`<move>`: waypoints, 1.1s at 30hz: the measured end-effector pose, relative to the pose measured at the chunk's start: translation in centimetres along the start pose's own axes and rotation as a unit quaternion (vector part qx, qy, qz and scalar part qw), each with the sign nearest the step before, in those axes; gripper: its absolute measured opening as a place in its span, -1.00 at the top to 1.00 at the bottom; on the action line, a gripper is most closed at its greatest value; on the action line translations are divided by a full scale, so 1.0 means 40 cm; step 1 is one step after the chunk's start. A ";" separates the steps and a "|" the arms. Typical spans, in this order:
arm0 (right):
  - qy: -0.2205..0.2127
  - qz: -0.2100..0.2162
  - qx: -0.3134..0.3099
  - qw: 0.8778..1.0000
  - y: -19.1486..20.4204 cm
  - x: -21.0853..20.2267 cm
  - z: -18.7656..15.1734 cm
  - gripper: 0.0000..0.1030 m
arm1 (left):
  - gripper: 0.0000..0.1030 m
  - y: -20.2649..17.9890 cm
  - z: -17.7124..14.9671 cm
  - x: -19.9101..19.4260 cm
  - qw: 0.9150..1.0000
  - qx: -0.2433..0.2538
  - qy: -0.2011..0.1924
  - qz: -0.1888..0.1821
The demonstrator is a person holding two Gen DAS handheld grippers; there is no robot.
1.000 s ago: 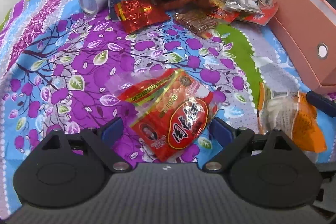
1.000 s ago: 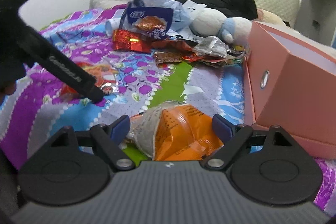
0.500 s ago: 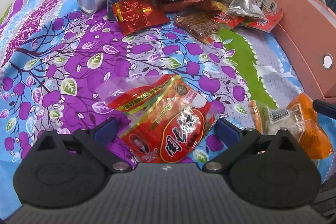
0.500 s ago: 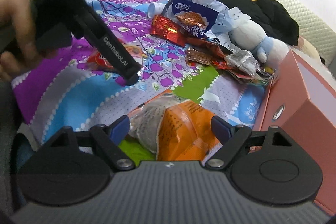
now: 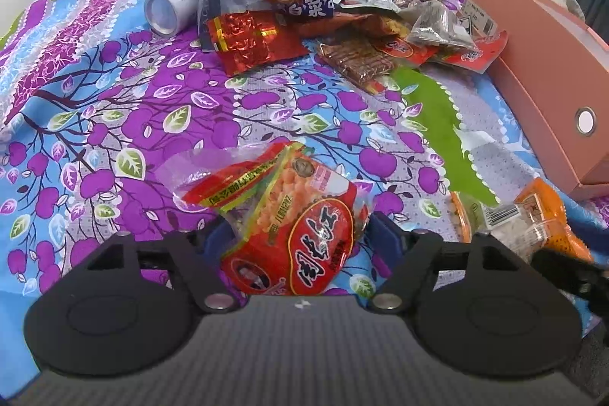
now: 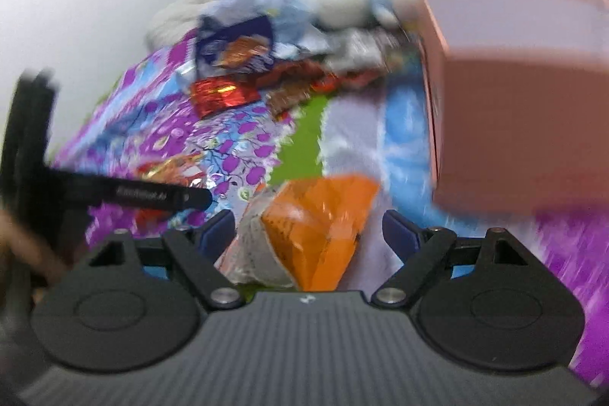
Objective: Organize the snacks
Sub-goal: 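Close the right tool on the orange bag while the left tool grasps the red-and-white packet, then carry both packets over the pink box and open both tools to drop them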
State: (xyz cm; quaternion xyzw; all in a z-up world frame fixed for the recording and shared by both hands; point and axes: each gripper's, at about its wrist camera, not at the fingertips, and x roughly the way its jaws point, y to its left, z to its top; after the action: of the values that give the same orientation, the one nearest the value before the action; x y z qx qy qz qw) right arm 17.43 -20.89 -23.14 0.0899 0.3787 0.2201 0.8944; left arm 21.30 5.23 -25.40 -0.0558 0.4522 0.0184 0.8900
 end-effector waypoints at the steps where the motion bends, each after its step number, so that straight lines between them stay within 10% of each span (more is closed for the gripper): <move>1: 0.004 0.000 0.003 1.000 0.003 0.011 -0.007 -0.67 | -0.48 0.002 -0.001 -0.002 1.000 -0.002 -0.002 0.000; 6: 0.008 -0.027 -0.037 0.999 0.047 0.046 -0.026 -0.67 | -0.43 0.015 -0.001 -0.009 1.000 -0.016 -0.005 -0.008; 14: 0.004 -0.036 -0.066 0.997 0.074 0.033 -0.012 0.03 | -0.39 0.030 0.005 -0.029 0.999 -0.045 -0.006 -0.024; 33: -0.073 -0.094 -0.113 0.986 0.102 -0.082 0.116 0.04 | -0.39 0.002 0.091 -0.168 0.995 -0.057 -0.053 -0.059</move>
State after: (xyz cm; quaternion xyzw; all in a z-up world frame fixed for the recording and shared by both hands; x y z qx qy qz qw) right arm 17.40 -18.75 -16.47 -0.0323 0.2922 0.1690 0.9407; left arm 20.25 5.85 -17.85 -0.1324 0.3982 -0.0056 0.9077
